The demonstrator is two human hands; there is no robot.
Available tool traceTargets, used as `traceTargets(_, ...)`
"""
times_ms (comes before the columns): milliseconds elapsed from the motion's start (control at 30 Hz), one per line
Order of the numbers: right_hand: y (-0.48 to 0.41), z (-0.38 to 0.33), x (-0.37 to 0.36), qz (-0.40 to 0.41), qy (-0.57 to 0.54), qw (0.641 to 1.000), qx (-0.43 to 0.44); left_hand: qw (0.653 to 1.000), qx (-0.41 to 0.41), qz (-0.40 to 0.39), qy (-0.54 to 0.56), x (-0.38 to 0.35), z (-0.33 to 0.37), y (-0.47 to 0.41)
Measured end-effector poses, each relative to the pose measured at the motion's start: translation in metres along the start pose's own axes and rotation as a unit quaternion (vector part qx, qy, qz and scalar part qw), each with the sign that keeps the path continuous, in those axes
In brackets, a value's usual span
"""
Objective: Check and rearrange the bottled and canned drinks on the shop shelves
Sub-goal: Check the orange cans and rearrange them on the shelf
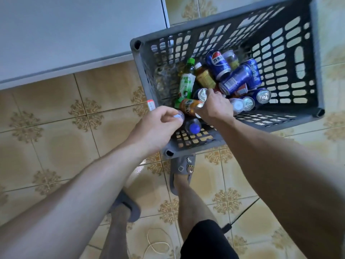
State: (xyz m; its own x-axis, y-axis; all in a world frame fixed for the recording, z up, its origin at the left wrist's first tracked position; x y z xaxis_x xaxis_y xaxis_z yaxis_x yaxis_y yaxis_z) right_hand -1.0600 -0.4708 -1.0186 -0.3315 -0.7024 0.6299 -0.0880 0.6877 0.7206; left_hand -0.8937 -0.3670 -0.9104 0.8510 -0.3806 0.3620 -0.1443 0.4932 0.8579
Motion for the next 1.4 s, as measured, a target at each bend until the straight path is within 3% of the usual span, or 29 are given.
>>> traceTargets(200, 0.074, -0.047, 0.064, 0.02, 0.018, 1.0, -0.006, 0.995, -0.055, 0.013, -0.079, 0.059, 0.021, 0.067)
traceTargets(433, 0.232, -0.194, 0.149, 0.072, 0.003, 0.996, 0.053, 0.978, -0.119, 0.087, -0.148, 0.19, 0.016, 0.229)
traceTargets(600, 0.36, -0.33, 0.179, 0.109, -0.047, 0.987, 0.104, 0.966, -0.137, 0.179, -0.128, 0.307, -0.048, 0.361)
traceTargets(800, 0.468, -0.492, 0.191, 0.115, -0.088, 0.962, 0.232, 0.959, -0.102, 0.254, -0.074, 0.408, -0.136, 0.46)
traceTargets(1000, 0.475, -0.628, 0.18, 0.099, -0.072, 0.95, 0.287, 0.952, -0.076, 0.296, -0.02, 0.493, -0.175, 0.476)
traceTargets(1200, 0.43, -0.76, 0.136, 0.033, -0.09, 0.939, 0.33, 0.945, -0.03, 0.326, 0.002, 0.585, -0.193, 0.459)
traceTargets(1400, 0.393, -0.848, 0.11, -0.011, -0.075, 0.938, 0.338, 0.938, -0.001, 0.345, 0.039, 0.652, -0.209, 0.435)
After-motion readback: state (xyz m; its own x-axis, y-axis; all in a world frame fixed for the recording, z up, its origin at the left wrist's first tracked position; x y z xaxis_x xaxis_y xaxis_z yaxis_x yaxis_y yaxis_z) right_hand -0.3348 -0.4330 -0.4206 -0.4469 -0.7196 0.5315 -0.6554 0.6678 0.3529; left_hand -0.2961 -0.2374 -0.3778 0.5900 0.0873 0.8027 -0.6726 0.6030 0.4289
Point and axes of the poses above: each hand's wrist, its own y-axis away from the middle knuckle, its own x-axis out of the back of the hand, z = x × y, the point moved 9 cm from there along -y, towards the middle knuckle, and after that the axes turned 13 degrees about -y, right-handed, at the moved point
